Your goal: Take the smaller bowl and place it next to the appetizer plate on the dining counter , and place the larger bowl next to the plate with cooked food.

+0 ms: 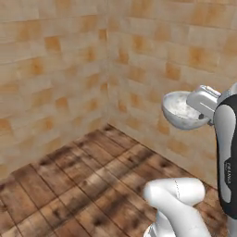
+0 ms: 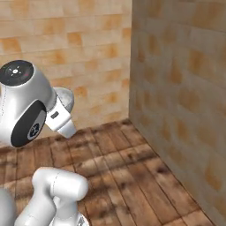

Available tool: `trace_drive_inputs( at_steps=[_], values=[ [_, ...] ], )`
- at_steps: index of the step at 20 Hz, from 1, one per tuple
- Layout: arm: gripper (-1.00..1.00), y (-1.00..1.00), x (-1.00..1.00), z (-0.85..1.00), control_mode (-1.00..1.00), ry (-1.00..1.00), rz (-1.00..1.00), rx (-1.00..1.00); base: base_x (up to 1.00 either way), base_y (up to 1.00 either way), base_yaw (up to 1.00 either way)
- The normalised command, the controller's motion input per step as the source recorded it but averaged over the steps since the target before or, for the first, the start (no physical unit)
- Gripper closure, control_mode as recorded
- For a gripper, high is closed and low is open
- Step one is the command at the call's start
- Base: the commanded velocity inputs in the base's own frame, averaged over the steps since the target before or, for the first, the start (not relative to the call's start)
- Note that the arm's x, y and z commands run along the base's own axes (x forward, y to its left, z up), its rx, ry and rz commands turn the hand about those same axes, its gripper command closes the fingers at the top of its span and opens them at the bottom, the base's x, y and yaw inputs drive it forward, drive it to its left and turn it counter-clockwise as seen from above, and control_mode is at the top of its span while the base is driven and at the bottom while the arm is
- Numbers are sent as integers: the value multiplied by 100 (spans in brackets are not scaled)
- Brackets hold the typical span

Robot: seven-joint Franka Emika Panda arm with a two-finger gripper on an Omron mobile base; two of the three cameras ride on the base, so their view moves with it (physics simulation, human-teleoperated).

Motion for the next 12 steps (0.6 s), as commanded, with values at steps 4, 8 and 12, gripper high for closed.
trace_drive_inputs(
  at_steps=[4,8,12],
  values=[
    [100,0,0,0,100,0,0,0,77,39,58],
    [100,0,0,0,100,0,0,0,74,40,59],
    [100,0,0,0,100,0,0,0,61,45,59]
  ],
)
